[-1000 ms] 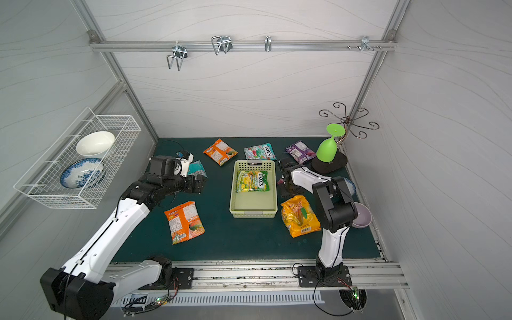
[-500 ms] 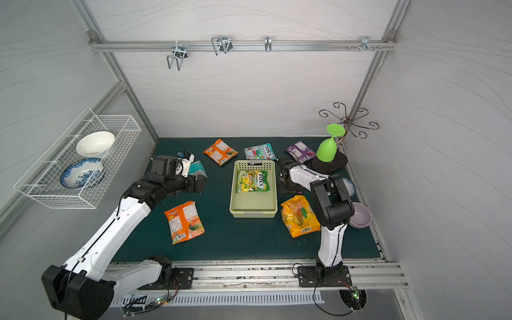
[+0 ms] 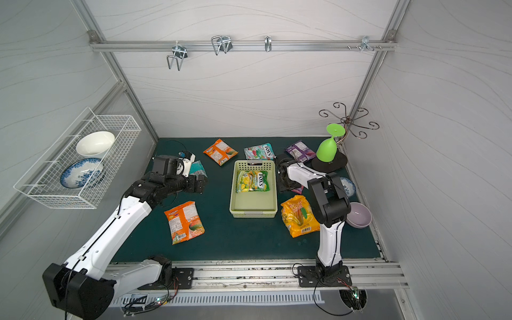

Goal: Put the candies in the basket
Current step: Pick up the candy at the center of the board.

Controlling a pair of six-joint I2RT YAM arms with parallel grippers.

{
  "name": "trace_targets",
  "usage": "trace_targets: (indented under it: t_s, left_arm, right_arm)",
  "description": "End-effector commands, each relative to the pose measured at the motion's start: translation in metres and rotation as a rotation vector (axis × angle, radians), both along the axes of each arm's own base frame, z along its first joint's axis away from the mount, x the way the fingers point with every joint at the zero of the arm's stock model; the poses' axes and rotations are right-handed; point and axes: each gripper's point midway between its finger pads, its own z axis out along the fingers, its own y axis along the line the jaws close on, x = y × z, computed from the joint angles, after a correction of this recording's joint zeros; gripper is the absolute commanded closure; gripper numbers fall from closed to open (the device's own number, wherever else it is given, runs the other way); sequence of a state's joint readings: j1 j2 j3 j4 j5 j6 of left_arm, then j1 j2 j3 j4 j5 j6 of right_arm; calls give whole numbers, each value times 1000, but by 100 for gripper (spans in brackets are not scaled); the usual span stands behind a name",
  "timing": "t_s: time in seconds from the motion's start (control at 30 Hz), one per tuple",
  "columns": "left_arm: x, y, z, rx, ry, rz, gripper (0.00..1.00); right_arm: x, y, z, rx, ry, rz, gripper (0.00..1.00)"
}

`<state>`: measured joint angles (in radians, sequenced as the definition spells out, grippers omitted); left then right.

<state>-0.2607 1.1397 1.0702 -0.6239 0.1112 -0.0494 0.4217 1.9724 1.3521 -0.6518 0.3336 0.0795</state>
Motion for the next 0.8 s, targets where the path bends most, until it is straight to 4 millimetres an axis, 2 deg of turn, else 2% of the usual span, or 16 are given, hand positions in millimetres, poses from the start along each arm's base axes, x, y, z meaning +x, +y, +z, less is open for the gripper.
trace_targets:
  t_s: [0.0, 0.13, 0.3, 0.4, 0.53, 0.67, 0.77]
  left_arm:
    - [11, -1, 21, -2, -71, 8, 2]
    - [8, -4, 26, -18, -66, -5, 2]
    - [11, -1, 22, 10, -78, 7, 2]
    - [8, -5, 29, -11, -70, -9, 2]
    - [12, -1, 22, 14, -77, 6, 2]
    - [9, -5, 29, -7, -70, -10, 2]
    - [12, 0, 23, 17, -78, 6, 2]
  right_arm:
    - [-5, -4, -21, 7, 53, -16, 41]
    - [-8, -4, -26, -14, 72, -4, 51]
    - [-11, -3, -23, -8, 63, 3, 84]
    - [-9, -5, -12, -18, 51, 4, 100]
    - [-9, -3, 6, 6, 8, 2, 100]
    - [-10, -4, 27, 10, -3, -5, 100]
    - [-13, -5, 39, 42, -27, -30, 100]
